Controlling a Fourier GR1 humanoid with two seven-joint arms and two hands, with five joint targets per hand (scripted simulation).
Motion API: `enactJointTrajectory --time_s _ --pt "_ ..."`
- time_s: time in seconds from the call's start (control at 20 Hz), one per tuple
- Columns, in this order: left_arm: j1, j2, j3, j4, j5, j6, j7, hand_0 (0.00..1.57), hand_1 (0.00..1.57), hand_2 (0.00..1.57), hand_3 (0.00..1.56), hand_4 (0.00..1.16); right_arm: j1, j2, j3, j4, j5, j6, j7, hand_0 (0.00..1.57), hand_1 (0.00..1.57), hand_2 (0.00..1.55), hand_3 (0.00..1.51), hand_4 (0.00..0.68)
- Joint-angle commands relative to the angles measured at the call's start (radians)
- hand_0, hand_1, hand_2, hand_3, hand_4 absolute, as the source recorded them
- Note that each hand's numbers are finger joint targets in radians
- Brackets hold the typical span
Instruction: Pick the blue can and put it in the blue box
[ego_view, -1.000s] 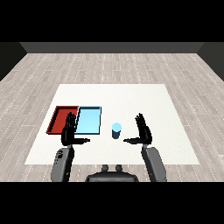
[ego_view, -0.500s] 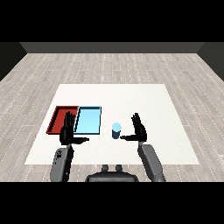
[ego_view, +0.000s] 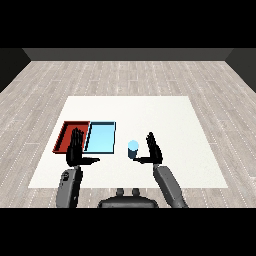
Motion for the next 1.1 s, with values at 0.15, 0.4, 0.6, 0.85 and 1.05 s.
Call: enactJointTrajectory --time_s 0.15,0.4,0.6,0.85,1.05 --pt "0.031 0.011 0.011 0.004 0.001 -0.021 -0.038 0.00 0.00 0.00 0.00 0.00 -0.022 0.000 0.029 0.055 -0.018 0.020 -0.001 0.00 0.00 0.00 0.00 0.000" --pt "-0.047 0.039 0.036 -0.045 0.035 0.001 0.098 0.00 0.00 0.00 0.00 0.00 -0.079 0.000 0.069 0.125 -0.079 -0.039 -0.049 0.00 0.00 0.00 0.00 0.000" --pt "-0.066 -0.026 -0.023 -0.005 -0.037 0.070 0.058 0.00 0.00 0.00 0.00 0.00 -0.101 0.000 0.083 0.147 -0.112 -0.041 -0.055 0.00 0.00 0.00 0.00 0.000" --pt "0.043 -0.021 -0.027 -0.092 -0.008 0.024 0.038 0.00 0.00 0.00 0.00 0.00 -0.159 0.000 0.163 0.218 -0.185 -0.102 -0.097 0.00 0.00 0.00 0.00 0.000" --pt "0.062 0.009 -0.004 -0.059 -0.014 -0.007 -0.009 0.00 0.00 0.00 0.00 0.00 -0.243 0.000 0.176 0.251 -0.216 -0.143 -0.083 0.00 0.00 0.00 0.00 0.000"
